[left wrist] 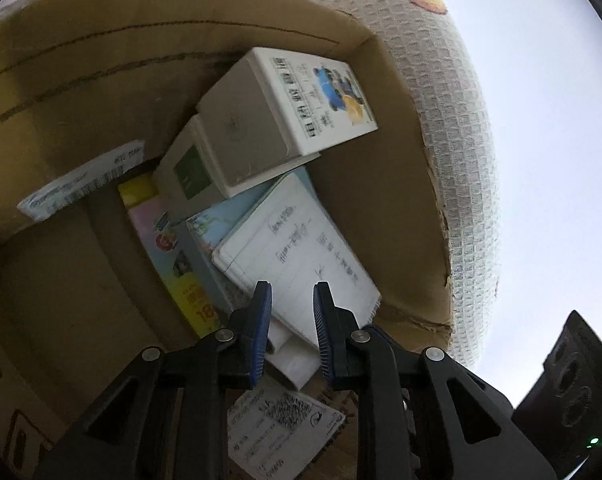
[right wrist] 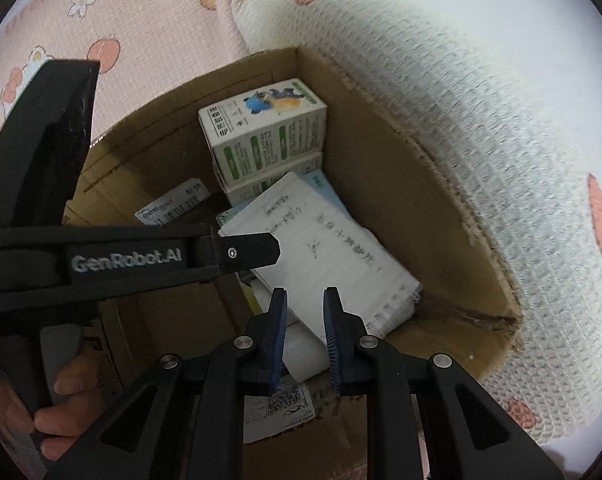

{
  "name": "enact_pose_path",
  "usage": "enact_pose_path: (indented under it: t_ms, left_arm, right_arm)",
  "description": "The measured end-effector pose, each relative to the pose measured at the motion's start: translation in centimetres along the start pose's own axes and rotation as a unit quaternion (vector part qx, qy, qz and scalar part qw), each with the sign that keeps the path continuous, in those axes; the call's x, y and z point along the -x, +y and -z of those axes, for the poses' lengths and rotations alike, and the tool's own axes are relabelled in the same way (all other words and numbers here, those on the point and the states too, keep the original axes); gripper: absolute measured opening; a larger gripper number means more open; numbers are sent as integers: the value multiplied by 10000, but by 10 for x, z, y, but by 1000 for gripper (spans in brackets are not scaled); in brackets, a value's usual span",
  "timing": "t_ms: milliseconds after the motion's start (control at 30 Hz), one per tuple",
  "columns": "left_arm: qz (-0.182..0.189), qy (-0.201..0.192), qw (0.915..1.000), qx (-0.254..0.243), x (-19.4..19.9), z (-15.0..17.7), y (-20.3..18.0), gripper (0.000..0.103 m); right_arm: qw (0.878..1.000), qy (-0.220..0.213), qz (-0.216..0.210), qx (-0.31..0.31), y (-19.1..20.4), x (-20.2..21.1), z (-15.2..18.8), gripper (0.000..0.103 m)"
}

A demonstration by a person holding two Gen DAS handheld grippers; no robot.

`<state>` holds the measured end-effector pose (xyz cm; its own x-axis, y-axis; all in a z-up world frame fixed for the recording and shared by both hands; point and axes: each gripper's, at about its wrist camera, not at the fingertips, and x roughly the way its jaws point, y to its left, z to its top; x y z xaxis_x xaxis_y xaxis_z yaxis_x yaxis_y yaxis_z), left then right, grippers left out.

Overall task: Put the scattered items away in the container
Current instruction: 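Withdraw the open right gripper up out of the box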

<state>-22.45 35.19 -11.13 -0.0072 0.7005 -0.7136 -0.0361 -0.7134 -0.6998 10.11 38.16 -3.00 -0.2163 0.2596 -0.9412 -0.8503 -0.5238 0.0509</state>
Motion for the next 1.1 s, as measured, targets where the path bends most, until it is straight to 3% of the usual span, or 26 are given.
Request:
enact_pose_path:
  t_ms: [167, 300, 733, 967, 1033, 1067, 1100]
  left_arm:
    - [-226, 9, 9997, -73, -1, 2, 2, 24]
    - [-43, 123, 9998, 128, -15, -1, 11, 24]
    - [25, -156, 9998, 100, -23, -7, 7, 22]
    - [-91, -434, 9981, -423, -2, 11, -15, 24]
    - [-184, -526, 9965, -623, 10, 17, -22, 27]
    - [-224, -539, 9961, -667, 15, 20, -23, 29]
    - [-222, -563, 9959, -674, 20, 23, -22, 33]
  right_arm:
    - [9999, 121, -97, 18, 2, -8, -1, 16]
    - [9996, 265, -14, -1, 2, -18, -3, 16]
    - [9989, 358, -126, -264, 1, -29, -12, 16]
    - [9988, 341, 66, -346, 8, -18, -8, 16]
    - [9986, 291, 203, -383, 11, -10, -7, 19]
    - [9985, 255, 276, -406, 13, -4, -6, 26]
    - [9982, 204, 343, -438, 16, 2, -5, 41]
